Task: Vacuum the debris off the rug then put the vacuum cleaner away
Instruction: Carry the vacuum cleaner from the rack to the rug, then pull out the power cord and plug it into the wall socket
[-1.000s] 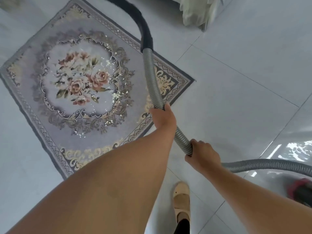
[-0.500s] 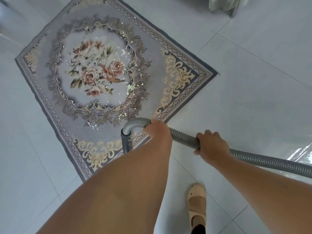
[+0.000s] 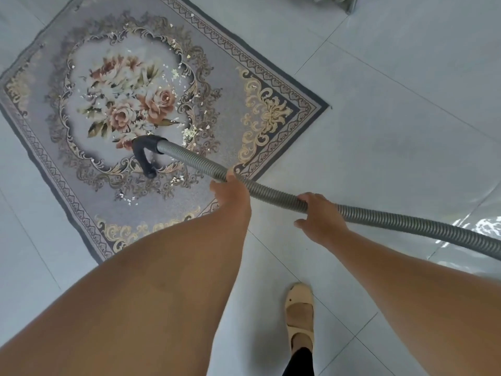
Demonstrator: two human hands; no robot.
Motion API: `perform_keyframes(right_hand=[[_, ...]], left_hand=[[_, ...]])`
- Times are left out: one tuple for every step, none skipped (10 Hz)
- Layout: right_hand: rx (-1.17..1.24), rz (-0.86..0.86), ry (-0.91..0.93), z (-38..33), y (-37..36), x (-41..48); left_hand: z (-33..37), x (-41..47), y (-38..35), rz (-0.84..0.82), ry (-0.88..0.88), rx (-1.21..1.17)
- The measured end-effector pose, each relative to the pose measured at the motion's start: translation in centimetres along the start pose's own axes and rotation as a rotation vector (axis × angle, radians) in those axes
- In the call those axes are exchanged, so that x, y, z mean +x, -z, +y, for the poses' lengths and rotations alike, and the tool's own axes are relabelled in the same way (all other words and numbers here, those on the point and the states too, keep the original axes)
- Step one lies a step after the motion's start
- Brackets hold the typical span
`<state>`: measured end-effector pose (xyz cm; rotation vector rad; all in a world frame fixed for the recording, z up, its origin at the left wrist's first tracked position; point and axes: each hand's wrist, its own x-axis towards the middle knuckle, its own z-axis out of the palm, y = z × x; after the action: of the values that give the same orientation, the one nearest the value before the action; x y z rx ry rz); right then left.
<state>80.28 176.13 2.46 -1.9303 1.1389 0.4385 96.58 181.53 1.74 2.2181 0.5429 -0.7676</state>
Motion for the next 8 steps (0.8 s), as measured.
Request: perform_keyframes(right_hand=[[0.038,0.01,-0.021,1.6,1.0,-1.0],[0.068,0.03,-0.059,3.1,2.1,-3.0],[0.089,0.069,-0.15,6.9,3.7,-6.0],[0.111,0.102,-0.256,12.2,5.3,-9.0],[0.143,0.135,-0.347,17.2,7.1,-12.1],[0.168,0.175,-0.409,22.6,9.0,-15.3],[0.196,0.202,-0.462,27.7,10.3,-18.6],[0.256,0.23,-0.534,33.4,11.4,-22.3]], left_hand=[[-0.5,-1.1,-0.4,-0.044,-0.072,0.072],[-0.4,-4.5,-2.1,-0.051,-0.183,0.178],[-2.0,-7.7,-6.4,-0.114,-0.269,0.204],[-3.7,-12.0,-9.7,-0.223,-0.277,0.229],[-5.1,-18.2,-13.5,-0.333,-0.367,0.309],[-7.1,-23.4,-16.8,-0.395,-0.421,0.355],[-9.9,-29.0,-19.2,-0.491,-0.455,0.425],[-13.6,-34.4,-21.7,-0.616,-0.503,0.533]])
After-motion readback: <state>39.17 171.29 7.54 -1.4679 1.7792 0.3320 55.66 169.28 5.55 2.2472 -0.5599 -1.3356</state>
